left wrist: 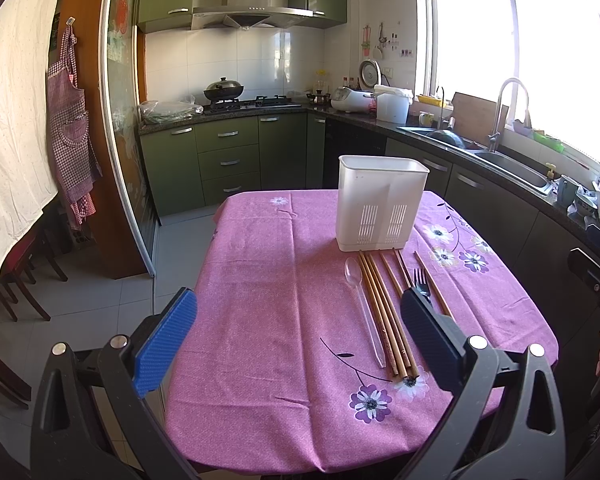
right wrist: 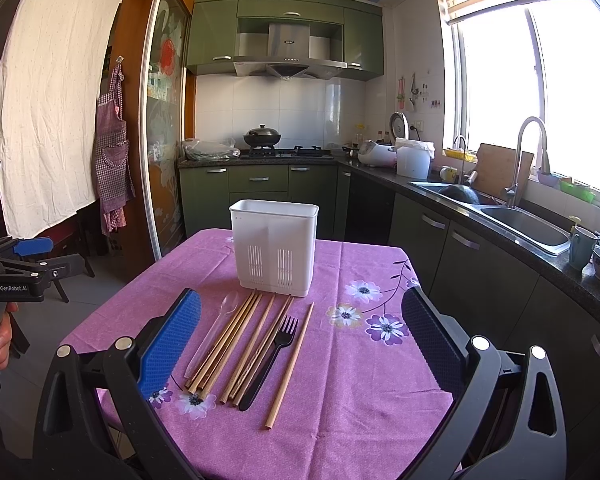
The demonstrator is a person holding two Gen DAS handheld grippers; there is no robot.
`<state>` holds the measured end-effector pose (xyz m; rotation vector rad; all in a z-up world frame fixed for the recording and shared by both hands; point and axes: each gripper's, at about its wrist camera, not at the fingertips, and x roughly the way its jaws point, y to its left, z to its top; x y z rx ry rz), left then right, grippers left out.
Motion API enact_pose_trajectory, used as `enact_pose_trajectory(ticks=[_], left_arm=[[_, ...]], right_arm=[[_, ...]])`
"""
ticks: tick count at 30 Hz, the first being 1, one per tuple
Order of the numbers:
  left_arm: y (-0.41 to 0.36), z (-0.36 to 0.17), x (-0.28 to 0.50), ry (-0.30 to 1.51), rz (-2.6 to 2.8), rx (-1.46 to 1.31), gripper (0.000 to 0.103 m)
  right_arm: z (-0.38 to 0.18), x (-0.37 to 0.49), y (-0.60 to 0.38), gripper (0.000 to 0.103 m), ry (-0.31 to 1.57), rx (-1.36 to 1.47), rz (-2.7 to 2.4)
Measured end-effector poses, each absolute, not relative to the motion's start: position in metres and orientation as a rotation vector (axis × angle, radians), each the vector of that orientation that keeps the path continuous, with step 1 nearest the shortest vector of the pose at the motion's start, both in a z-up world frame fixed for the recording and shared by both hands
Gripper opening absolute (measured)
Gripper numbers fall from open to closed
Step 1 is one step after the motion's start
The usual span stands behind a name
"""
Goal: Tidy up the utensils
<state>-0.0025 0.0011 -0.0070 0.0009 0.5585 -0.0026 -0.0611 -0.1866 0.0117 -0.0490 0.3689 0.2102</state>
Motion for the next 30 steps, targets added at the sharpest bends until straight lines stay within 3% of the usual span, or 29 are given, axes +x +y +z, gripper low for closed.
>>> enact_pose_trajectory(ticks=[9, 17, 25, 26, 28, 30], left_arm=[[0.005, -0.016, 0.009, 0.590, 0.003, 0.005, 0.097], [0.004, -0.041, 0.072, 0.780, 0.018, -0.013, 0.097], [-0.020, -0.073, 0.144, 0.965, -0.027, -0.043, 0.097], [-0.025, -0.078, 0.152, 0.993, -0.038, -0.048, 0.095], [-0.038, -0.090, 0.167, 1.046, -0.037, -0.030, 0.075], [-0.049, -0.101, 0.180, 1.094, -0.034, -0.006, 0.065]], right_arm=[[0.004, -0.050, -0.196, 0.099, 0.414, -0.048, 0.219], [-0.009, -0.005, -0.211, 0.099, 0.552, -0.135, 0.174], [-0.033, 0.049, -0.232, 0.099, 0.707, -0.043, 0.229], [-0.035, 0.052, -0.232, 0.099, 0.716, -0.041, 0.232], [-0.040, 0.058, -0.232, 0.099, 0.730, -0.037, 0.234], [-0.043, 0.064, -0.231, 0.099, 0.739, -0.036, 0.239]])
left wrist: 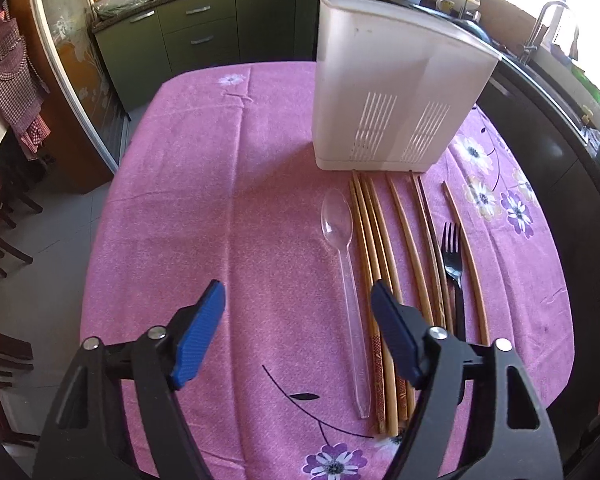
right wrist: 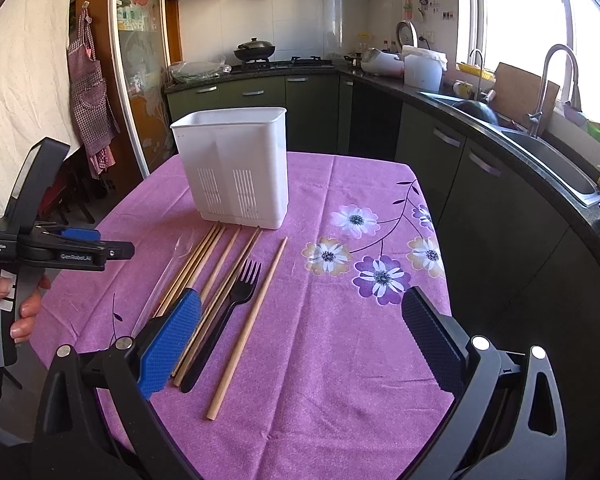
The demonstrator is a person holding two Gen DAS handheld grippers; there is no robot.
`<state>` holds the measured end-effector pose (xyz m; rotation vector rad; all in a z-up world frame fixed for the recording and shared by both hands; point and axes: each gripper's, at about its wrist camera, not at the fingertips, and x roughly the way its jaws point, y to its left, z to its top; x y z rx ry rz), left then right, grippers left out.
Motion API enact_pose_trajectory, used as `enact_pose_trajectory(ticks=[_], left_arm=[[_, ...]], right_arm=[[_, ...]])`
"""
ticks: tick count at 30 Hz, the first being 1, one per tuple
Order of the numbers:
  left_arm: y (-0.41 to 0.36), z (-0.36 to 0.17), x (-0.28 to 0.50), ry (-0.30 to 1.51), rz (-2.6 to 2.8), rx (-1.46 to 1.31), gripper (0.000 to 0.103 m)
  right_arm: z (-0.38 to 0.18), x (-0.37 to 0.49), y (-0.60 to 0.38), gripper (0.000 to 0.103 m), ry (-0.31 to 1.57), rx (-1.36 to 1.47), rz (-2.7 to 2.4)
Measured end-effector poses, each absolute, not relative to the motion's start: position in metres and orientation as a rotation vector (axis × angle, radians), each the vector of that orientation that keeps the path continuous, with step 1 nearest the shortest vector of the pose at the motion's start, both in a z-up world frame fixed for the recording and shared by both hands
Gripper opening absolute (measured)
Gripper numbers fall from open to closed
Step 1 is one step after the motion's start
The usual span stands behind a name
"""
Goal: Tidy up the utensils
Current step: 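Lower the left gripper onto the clear plastic spoon and close it, then lower the right gripper onto the black fork and close it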
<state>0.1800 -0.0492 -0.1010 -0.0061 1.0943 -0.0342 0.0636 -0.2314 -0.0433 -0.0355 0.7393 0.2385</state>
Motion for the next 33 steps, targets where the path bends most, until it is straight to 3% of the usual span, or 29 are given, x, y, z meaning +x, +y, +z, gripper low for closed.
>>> enact_pose_trajectory(ticks=[3, 6, 20, 24, 33], left_arm=[[-0.056, -0.116, 0.196, 1.158, -0.025, -0.015, 0.043], [-0.059, -0.125, 0.208, 1.179, -0.005, -0.021, 0.034], [-0.078, -0.140, 0.228, 1.233, -0.020, -0.010, 0.033], [-0.081, -0.145, 0.232, 1.250, -0.020, -0.005, 0.017], [-0.073, -0.143, 0.232, 1.223, -0.003, 0.007, 0.009]], right_arm=[[-0.047, 0.069, -0.231, 0.099, 0.758, -0.026, 0.252], [-0.050, 0.075, -0.230, 0.099, 0.768, -0.024, 0.256], [-0.058, 0.081, -0.230, 0.094, 0.785, -0.029, 0.270], [-0.060, 0.082, -0.231, 0.087, 0.789, -0.023, 0.269], [-0.068, 0.089, -0.234, 0.083, 0.847, 0.038, 0.311]])
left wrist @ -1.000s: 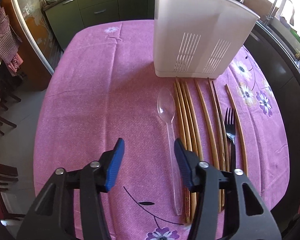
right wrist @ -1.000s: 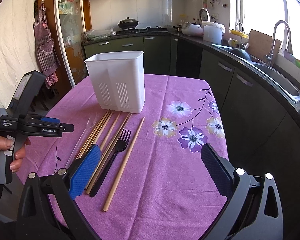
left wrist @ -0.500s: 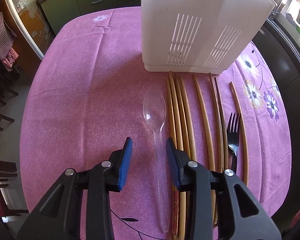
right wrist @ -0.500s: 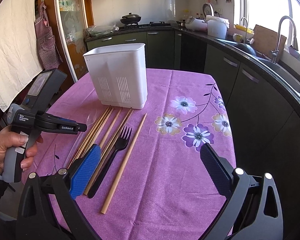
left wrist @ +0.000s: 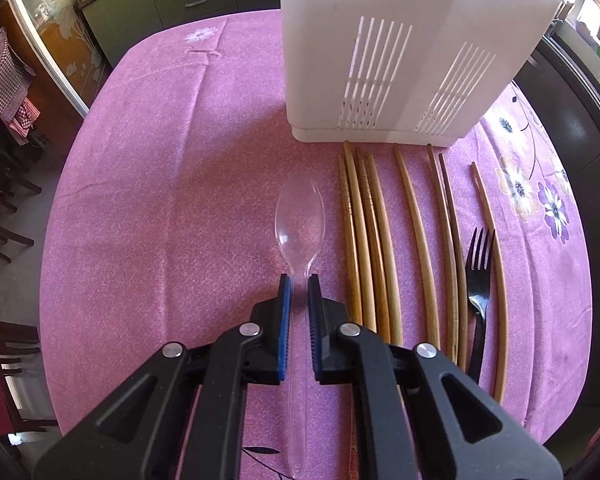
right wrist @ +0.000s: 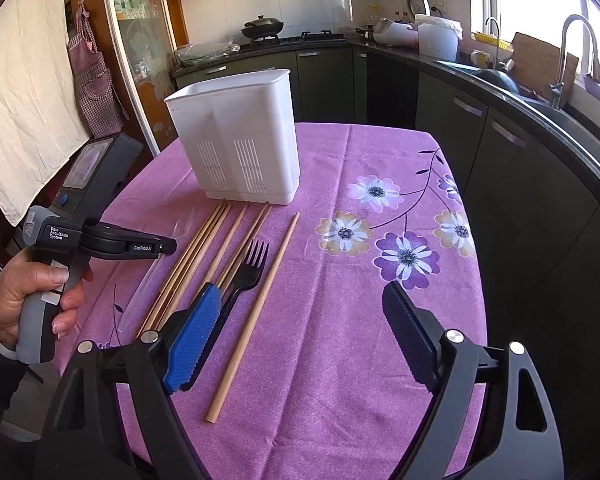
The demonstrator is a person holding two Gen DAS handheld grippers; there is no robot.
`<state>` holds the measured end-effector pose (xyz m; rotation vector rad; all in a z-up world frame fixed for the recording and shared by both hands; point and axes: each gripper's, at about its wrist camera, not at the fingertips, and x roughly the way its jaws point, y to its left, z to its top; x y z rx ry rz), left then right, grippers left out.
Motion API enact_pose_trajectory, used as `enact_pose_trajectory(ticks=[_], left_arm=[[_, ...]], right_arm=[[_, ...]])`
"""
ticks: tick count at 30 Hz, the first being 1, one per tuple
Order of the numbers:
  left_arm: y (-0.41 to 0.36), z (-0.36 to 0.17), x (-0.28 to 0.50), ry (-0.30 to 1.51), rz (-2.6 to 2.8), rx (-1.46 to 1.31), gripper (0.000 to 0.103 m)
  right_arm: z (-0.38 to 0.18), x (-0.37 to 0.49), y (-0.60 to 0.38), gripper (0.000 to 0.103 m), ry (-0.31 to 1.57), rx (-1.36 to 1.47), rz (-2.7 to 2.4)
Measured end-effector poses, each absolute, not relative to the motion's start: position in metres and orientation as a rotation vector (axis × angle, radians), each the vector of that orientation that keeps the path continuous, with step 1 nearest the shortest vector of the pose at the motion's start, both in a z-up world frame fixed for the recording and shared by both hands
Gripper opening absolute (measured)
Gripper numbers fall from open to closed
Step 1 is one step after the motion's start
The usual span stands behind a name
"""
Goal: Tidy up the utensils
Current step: 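Lower the right gripper onto the black fork and close it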
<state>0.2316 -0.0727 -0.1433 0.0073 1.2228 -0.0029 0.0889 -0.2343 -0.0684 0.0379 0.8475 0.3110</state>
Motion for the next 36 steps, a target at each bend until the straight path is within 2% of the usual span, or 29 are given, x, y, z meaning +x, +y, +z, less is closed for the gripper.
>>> enact_pose_trajectory(ticks=[3, 5, 7, 10, 11, 14, 15, 19, 36], left_arm=[[-0.067, -0.132, 0.225, 1.178, -0.002, 0.001, 0.009], [-0.065, -0.121, 0.216, 1.138, 0.000, -0.002, 0.009], [-0.062, -0.109, 0.208, 1.093, 0.000, -0.005, 0.009], [-0.061, -0.093, 0.193, 1.032, 0.003, 0.009, 0.009], [-0.062, -0.089, 0.188, 1.016, 0.001, 0.015, 0.009], [-0.061, -0.078, 0.178, 0.981, -0.006, 0.027, 0.009], [-0.061, -0.075, 0.176, 0.970, -0.006, 0.031, 0.009], [-0.055, -0.069, 0.170, 0.945, -0.007, 0.027, 0.009], [-0.038, -0.072, 0.166, 0.942, -0.031, -0.003, 0.009]], right_arm=[[-0.071, 0.093, -0.232, 0.083, 0.872, 0.074, 0.352], [-0.073, 0.095, -0.227, 0.075, 0.888, 0.089, 0.390], [-0.077, 0.099, -0.216, 0.060, 0.913, 0.082, 0.385], [-0.088, 0.109, -0.199, 0.043, 0.982, 0.096, 0.391], [-0.094, 0.112, -0.192, 0.041, 1.007, 0.104, 0.403], [-0.108, 0.123, -0.171, 0.019, 1.076, 0.074, 0.388], [-0.113, 0.127, -0.166, 0.015, 1.098, 0.063, 0.379], [-0.128, 0.139, -0.152, 0.011, 1.153, 0.051, 0.352], [-0.153, 0.152, -0.124, 0.013, 1.189, -0.049, 0.259]])
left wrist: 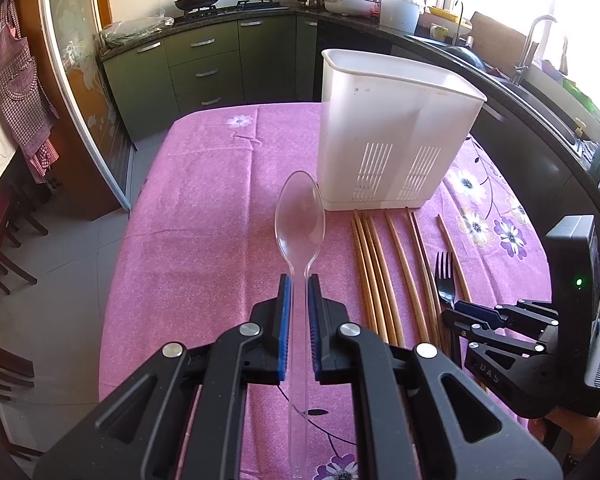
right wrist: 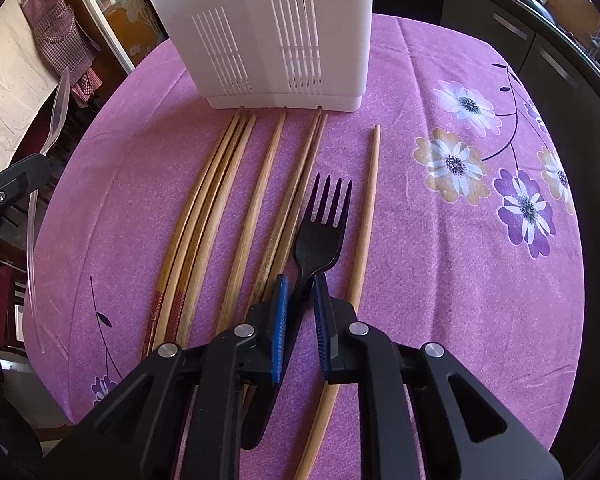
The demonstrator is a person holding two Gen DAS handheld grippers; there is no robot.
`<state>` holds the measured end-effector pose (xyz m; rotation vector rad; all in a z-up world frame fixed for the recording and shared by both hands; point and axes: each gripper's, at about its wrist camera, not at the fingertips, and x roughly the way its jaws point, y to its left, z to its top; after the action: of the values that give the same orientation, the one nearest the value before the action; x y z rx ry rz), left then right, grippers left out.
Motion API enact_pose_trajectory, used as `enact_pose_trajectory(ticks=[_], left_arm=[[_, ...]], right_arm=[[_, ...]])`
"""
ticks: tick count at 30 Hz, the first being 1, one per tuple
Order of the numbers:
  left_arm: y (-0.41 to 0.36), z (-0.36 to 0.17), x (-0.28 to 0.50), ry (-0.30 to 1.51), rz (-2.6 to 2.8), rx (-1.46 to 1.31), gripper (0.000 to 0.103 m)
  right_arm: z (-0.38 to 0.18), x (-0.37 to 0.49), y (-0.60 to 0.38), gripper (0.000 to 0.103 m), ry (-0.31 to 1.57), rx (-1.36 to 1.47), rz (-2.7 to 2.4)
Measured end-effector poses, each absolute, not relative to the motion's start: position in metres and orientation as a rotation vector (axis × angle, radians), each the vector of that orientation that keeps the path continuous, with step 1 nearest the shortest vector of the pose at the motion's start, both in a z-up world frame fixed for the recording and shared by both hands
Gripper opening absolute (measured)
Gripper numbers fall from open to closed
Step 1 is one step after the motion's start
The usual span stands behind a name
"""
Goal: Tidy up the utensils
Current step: 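Lower the right gripper onto the black fork and close it, then drop the spoon into the white caddy with left while right drops the fork in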
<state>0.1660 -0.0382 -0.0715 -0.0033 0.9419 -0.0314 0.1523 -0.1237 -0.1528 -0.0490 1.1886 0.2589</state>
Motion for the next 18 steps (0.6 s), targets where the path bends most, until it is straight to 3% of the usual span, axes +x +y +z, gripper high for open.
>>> enact_pose_trajectory(ticks=[10, 18], left_arm=[[-0.042, -0.052, 0.162, 0.911, -0.079, -0.018, 0.009], [-0.053, 0.041, 0.202, 0.713, -0.249, -0.151, 0.009]], right_arm=[[-0.128, 0.137, -0.145, 0.010, 1.072, 0.046, 0.304], [-0.077, 0.108, -0.179, 0.010, 0.892, 0.192, 0.399]])
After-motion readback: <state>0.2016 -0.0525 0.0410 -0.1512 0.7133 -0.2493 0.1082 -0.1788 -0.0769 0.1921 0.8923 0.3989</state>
